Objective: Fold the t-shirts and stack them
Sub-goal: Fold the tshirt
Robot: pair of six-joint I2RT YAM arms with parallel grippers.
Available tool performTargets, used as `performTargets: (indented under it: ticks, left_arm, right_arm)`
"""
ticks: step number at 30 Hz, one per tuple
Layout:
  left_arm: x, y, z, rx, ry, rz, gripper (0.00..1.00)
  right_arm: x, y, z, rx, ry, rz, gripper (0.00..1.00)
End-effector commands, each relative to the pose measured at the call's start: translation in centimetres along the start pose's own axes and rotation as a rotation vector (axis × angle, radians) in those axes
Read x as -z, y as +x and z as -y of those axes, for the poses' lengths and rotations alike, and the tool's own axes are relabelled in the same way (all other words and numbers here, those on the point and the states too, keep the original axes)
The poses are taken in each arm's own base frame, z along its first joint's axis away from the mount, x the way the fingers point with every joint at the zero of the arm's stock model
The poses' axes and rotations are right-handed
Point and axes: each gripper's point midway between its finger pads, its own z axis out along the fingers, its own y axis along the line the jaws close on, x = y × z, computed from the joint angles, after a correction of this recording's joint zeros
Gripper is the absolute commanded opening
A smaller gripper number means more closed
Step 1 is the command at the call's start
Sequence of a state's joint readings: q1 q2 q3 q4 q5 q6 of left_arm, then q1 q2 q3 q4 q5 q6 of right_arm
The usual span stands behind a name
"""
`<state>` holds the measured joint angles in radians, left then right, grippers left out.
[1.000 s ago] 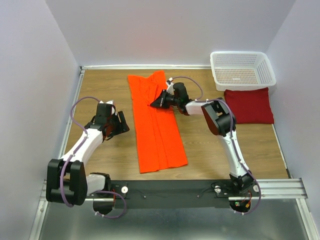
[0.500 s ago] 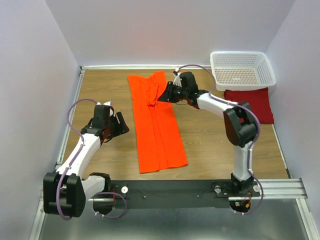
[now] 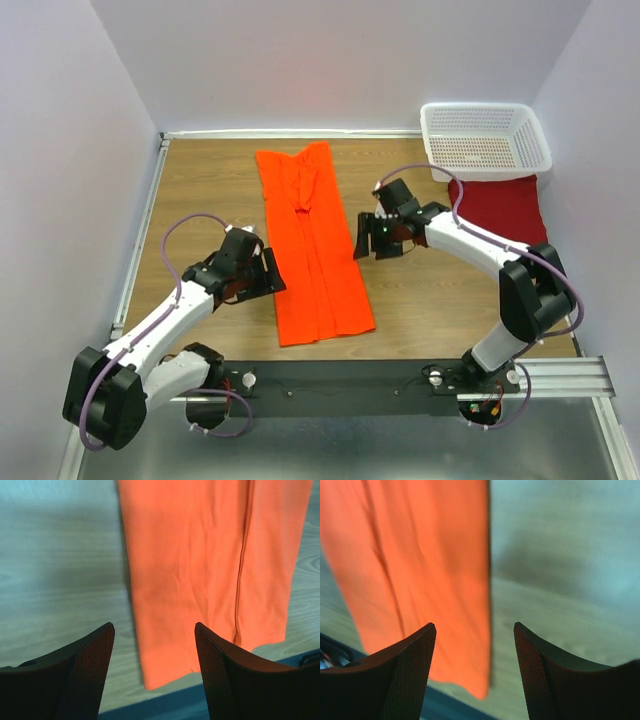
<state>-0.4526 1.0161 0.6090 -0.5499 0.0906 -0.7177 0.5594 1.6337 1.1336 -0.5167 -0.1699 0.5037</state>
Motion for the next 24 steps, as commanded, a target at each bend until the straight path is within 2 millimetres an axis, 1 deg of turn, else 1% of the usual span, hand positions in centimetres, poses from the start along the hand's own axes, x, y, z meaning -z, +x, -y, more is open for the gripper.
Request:
performTargets:
  ticks: [1, 2, 3, 4, 5, 7, 9, 10, 11, 14, 17, 18, 19, 20, 24]
  left_arm:
    - [0.2, 2.7, -0.3, 0.106, -0.072, -0.063, 0.73]
    - [0.2, 3.3, -0.3, 0.107, -0.081, -0.076, 0.73]
    - [0.1, 4.0, -0.3, 0.107, -0.090, -0.091, 0.73]
    - [-0.1, 4.8, -0.6, 0.113, -0.109, -0.110, 0.72]
    - [-0.2, 5.6, -0.3, 0.113, -0.105, -0.130, 0.72]
    - [-0.3, 6.5, -0.3, 0.116, -0.125, -0.162, 0.71]
    - [-0.3, 7.3, 0.1, 0.112, -0.137, -0.186, 0.71]
    - [-0.4, 7.8, 0.0, 0.111, -0.152, -0.203, 0.70]
    - [-0.4, 8.2, 0.2, 0.117, -0.157, -0.216, 0.70]
    - [-0.2, 9.0, 0.0, 0.128, -0.183, -0.243, 0.68]
    - [0.2, 9.4, -0.1, 0.132, -0.215, -0.256, 0.67]
    - [0.2, 9.4, -0.2, 0.132, -0.222, -0.259, 0.67]
    - [0.1, 9.0, -0.6, 0.124, -0.250, -0.234, 0.67]
    - [0.1, 9.0, -0.7, 0.122, -0.256, -0.237, 0.67]
    - [0.0, 9.2, -0.2, 0.129, -0.247, -0.251, 0.66]
  right_arm:
    - [1.8, 7.5, 2.5, 0.024, 0.121, -0.206, 0.72]
    - [2.1, 8.8, 2.2, 0.043, 0.128, -0.227, 0.72]
    - [2.3, 9.4, 2.2, 0.046, 0.131, -0.231, 0.72]
    - [2.7, 10.5, 2.6, 0.040, 0.138, -0.240, 0.72]
    - [2.8, 10.9, 2.8, 0.016, 0.148, -0.236, 0.71]
    - [2.9, 12.1, 3.5, 0.007, 0.156, -0.251, 0.67]
    - [3.1, 12.8, 3.5, 0.013, 0.148, -0.259, 0.66]
    - [3.1, 13.2, 3.6, 0.016, 0.147, -0.267, 0.66]
    - [3.1, 13.9, 3.7, 0.015, 0.140, -0.287, 0.66]
    - [3.3, 14.3, 3.1, 0.000, 0.111, -0.291, 0.65]
    - [3.2, 14.5, 2.0, -0.014, 0.054, -0.289, 0.64]
    - [2.9, 14.7, 1.9, -0.013, 0.047, -0.297, 0.64]
    - [2.6, 14.8, 1.5, -0.005, 0.036, -0.298, 0.64]
    - [2.5, 14.9, 1.6, -0.005, 0.042, -0.306, 0.64]
    - [1.6, 15.6, 0.9, 0.023, 0.038, -0.323, 0.64]
